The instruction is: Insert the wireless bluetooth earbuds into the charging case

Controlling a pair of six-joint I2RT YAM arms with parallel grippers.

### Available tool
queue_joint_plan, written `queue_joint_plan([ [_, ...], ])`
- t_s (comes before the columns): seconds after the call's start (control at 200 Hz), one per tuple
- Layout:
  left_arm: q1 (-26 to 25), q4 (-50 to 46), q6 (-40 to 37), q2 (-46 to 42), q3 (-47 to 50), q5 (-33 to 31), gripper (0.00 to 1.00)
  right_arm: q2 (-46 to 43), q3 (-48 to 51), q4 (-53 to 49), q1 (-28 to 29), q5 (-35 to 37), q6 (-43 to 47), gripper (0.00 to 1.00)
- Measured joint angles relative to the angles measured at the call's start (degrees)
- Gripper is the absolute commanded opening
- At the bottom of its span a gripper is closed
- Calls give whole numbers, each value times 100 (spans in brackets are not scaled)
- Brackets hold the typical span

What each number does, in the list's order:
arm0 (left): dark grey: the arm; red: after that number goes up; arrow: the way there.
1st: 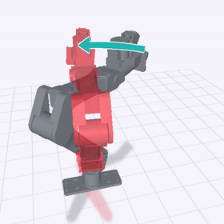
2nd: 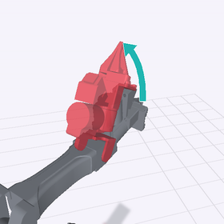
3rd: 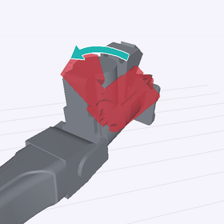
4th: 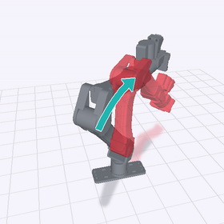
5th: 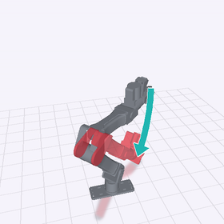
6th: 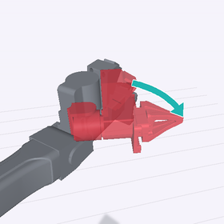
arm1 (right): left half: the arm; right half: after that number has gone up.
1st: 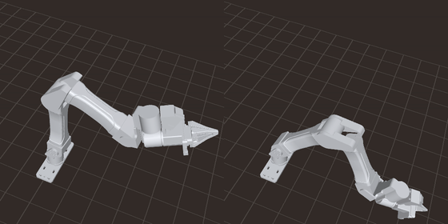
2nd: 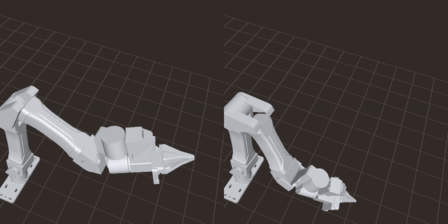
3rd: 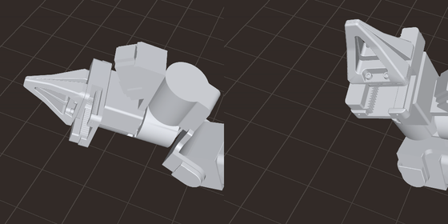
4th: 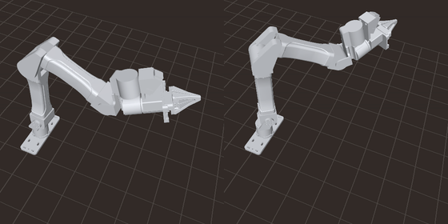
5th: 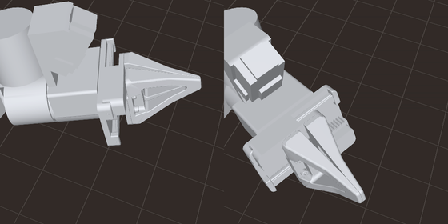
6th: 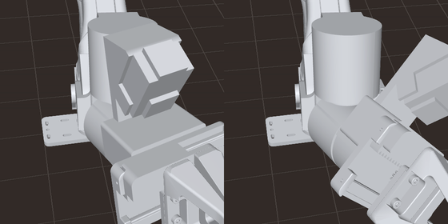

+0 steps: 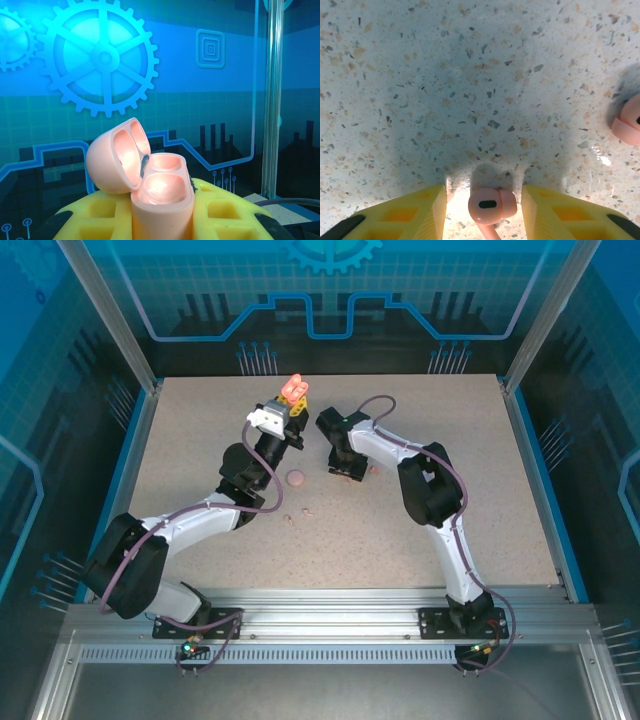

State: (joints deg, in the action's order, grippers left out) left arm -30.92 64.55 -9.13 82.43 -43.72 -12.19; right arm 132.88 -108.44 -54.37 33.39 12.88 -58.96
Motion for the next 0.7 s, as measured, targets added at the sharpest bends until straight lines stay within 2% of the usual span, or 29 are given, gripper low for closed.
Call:
queue_joint_plan([
  [0.385, 0, -46, 15, -33, 0, 61, 0, -125, 236, 236, -2, 22, 26, 29],
  [0.7, 0, -101, 166, -164, 0, 63, 0, -680, 1045, 754, 0, 175, 68, 28],
])
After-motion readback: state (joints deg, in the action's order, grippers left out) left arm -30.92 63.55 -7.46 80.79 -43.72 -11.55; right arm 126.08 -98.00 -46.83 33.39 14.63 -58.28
